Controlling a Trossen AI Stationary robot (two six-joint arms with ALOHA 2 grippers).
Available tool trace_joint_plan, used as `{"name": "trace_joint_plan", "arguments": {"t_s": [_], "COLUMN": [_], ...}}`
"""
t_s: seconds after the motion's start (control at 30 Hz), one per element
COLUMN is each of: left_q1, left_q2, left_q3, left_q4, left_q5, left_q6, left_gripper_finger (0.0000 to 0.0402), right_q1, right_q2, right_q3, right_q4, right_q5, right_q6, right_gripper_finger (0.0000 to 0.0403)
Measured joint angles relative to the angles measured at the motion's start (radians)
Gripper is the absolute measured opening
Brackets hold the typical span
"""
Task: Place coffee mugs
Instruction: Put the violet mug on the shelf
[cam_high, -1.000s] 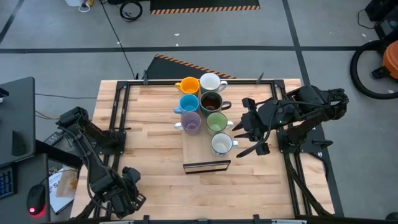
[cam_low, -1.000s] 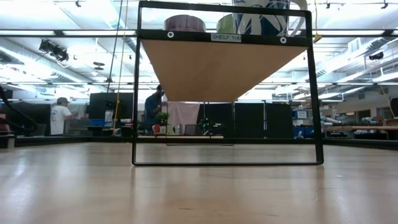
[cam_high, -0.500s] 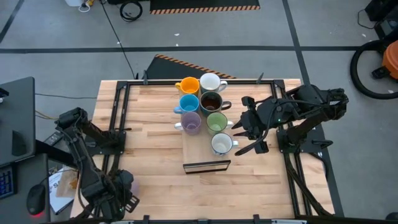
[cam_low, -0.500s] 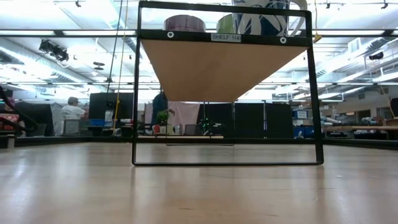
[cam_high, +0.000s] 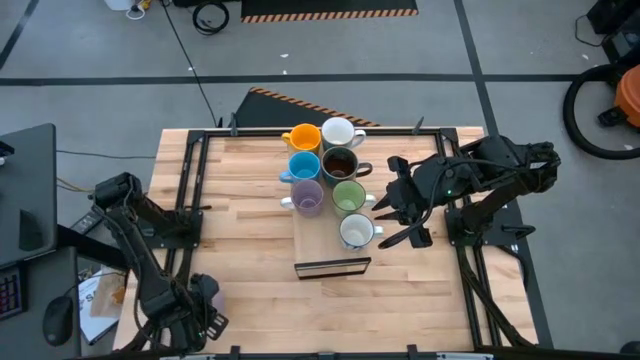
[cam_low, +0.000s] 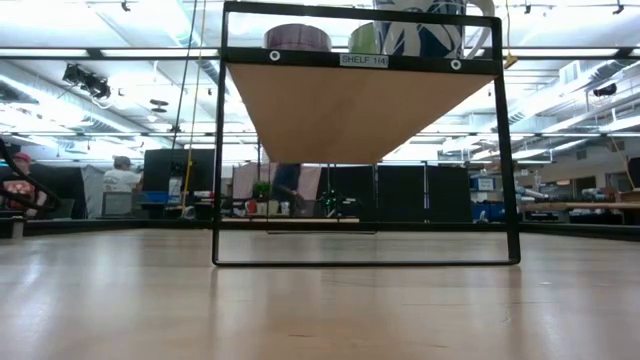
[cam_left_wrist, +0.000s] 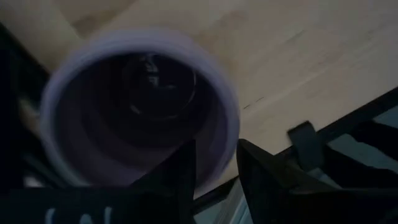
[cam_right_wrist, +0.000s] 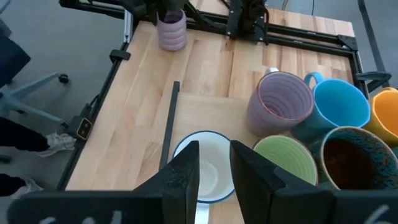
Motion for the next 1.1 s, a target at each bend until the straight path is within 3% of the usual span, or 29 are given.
{"name": "trace_joint_plan", "arguments": {"t_s": [0.2, 0.73, 1.0, 1.1], "left_q1": [0.005, 0.034, 0.034, 0.043], "left_q2": [0.0, 0.0, 0.0, 0.001], "left_q3": [-0.066, -0.07, -0.069, -0.062], "left_q4": [0.077, 0.024, 0.025, 0.026], "left_q5": [0.001, -0.047, -0.016, -0.014], "left_q6": [-0.025, 0.092, 0.1, 0.101], "left_gripper_finger": [0.0121, 0.0113, 0.0045, 0.0038], "right_q1": [0.0, 0.0, 0.0, 0.0], "right_q2": [0.0, 0.0, 0.0, 0.0], "right_q3": [0.0, 0.0, 0.0, 0.0], "right_q4": [0.0, -0.001, -0.001, -0.001], "right_q5": [-0.003, -0.004, -0.004, -0.004], "right_q6": [0.003, -0.008, -0.019, -0.025], "right_gripper_finger": [0.008, 0.007, 0.007, 0.0069]}}
